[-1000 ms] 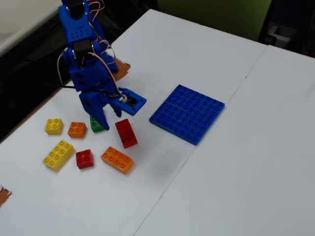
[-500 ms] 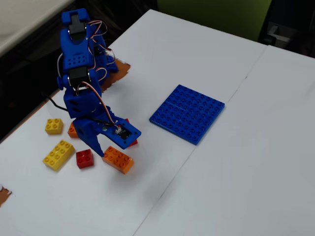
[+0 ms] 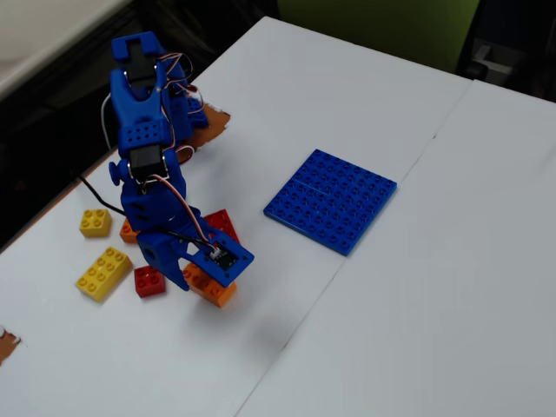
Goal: Pick up the 2x4 orange block and go up the 8x8 blue block.
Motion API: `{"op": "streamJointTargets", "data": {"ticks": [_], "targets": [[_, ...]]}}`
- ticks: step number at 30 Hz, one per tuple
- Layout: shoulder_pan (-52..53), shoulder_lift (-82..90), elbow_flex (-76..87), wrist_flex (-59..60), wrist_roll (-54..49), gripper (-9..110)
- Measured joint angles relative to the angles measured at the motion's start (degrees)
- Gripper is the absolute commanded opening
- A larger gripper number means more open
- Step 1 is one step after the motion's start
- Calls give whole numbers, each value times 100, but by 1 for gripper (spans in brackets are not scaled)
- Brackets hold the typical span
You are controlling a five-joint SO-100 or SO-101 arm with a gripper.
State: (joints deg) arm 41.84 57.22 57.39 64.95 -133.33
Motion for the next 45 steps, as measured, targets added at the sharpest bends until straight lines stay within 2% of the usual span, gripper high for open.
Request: {"op": "streamJointTargets", "data": {"ticks": [20, 23, 25, 26, 34, 39, 45], "targets": [[-70, -308, 0, -132, 35, 24], [-70, -334, 0, -141, 70, 18], [-70, -334, 0, -141, 141, 6], [-70, -334, 0, -141, 158, 4], [-97, -334, 0, -97, 378, 1], [-88, 18, -18, 501, 378, 1], [26, 826, -536, 1995, 105, 1]]}}
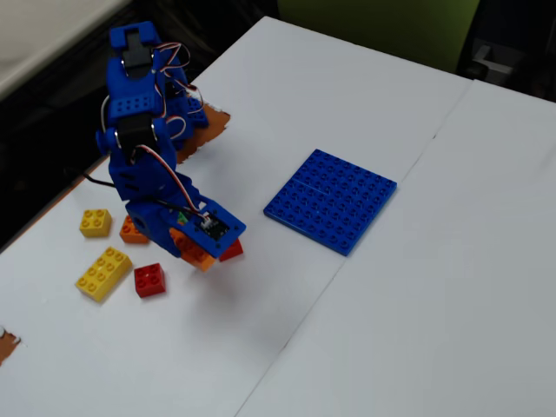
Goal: Pick up the 2x4 orange block and go up the 8x8 blue block.
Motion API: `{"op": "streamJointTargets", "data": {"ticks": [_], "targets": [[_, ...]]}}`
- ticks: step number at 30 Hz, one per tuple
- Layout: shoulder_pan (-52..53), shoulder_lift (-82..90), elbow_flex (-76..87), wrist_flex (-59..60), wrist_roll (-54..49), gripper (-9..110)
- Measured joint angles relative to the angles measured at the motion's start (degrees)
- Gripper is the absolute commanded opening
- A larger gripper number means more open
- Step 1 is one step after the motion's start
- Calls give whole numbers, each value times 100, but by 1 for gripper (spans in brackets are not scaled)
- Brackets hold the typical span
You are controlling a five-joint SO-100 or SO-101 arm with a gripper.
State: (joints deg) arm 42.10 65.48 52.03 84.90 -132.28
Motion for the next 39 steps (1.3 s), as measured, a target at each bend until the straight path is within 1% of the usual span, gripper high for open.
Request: {"op": "streamJointTargets", "data": {"ticks": [5, 10, 14, 19, 24, 26, 32, 39], "targets": [[35, 870, -79, 1107, -220, 1], [-299, 1802, -9, 1424, -44, 1], [-853, 2663, 132, 1503, 694, 1], [-1934, 3331, -26, 1538, 2188, 0], [-3041, 3357, -589, 1178, 3955, 0], [-3322, 3190, -747, 1063, 4368, 0], [-3718, 2101, -1310, 1020, 4605, 0], [-3806, 712, -2206, 1292, 4430, 0]]}}
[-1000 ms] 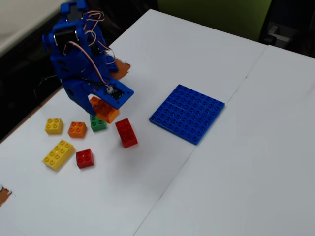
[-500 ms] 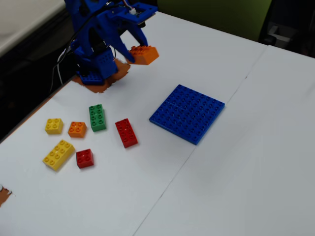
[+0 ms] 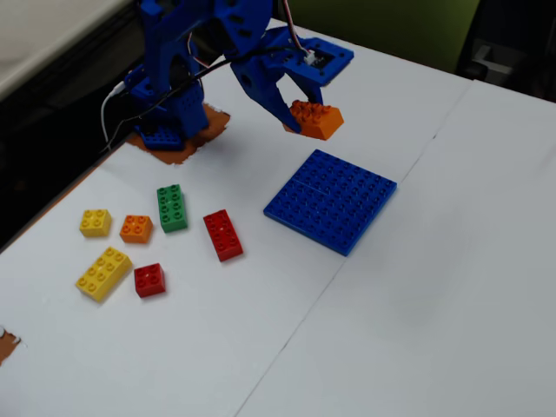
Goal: Pick up the 2x4 orange block and go up the 8x8 blue block.
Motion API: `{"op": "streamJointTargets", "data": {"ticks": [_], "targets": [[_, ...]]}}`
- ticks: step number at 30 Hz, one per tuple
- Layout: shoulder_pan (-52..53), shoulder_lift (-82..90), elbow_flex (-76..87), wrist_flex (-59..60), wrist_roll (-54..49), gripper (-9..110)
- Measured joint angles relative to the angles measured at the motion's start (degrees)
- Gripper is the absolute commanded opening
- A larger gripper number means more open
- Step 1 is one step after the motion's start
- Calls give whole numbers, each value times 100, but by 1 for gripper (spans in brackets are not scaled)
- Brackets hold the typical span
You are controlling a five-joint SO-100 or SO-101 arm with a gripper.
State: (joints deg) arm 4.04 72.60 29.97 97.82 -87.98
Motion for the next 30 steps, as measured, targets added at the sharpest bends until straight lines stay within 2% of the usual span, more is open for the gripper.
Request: {"op": "streamJointTargets", "data": {"ticks": [15, 30], "targets": [[-290, -1160, -79, 79, -316, 0], [-290, -1600, -290, -202, -422, 0]]}}
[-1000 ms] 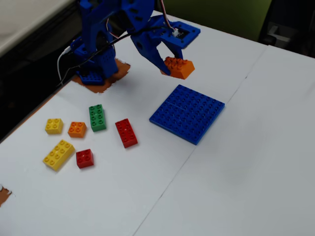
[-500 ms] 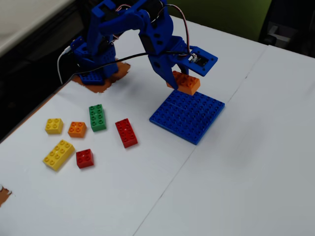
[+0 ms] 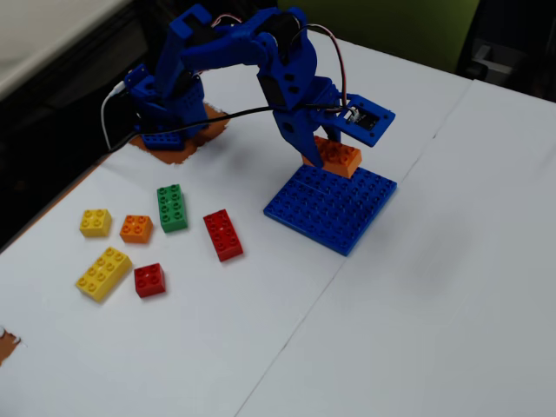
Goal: Pick up the 2x4 orange block and go up the 8x8 blue block.
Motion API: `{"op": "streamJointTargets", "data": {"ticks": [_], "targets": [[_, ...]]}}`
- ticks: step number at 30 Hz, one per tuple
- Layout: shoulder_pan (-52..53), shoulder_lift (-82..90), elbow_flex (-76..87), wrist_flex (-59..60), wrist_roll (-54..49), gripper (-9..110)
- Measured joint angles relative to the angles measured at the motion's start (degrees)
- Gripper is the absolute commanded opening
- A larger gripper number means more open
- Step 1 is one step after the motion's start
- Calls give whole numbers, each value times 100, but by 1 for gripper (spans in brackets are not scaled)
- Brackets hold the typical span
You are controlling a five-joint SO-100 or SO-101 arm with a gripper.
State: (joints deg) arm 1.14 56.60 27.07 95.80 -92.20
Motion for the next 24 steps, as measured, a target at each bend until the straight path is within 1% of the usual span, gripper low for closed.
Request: {"op": "streamJointTargets", "data": {"ticks": [24], "targets": [[158, -79, 0, 79, 35, 0]]}}
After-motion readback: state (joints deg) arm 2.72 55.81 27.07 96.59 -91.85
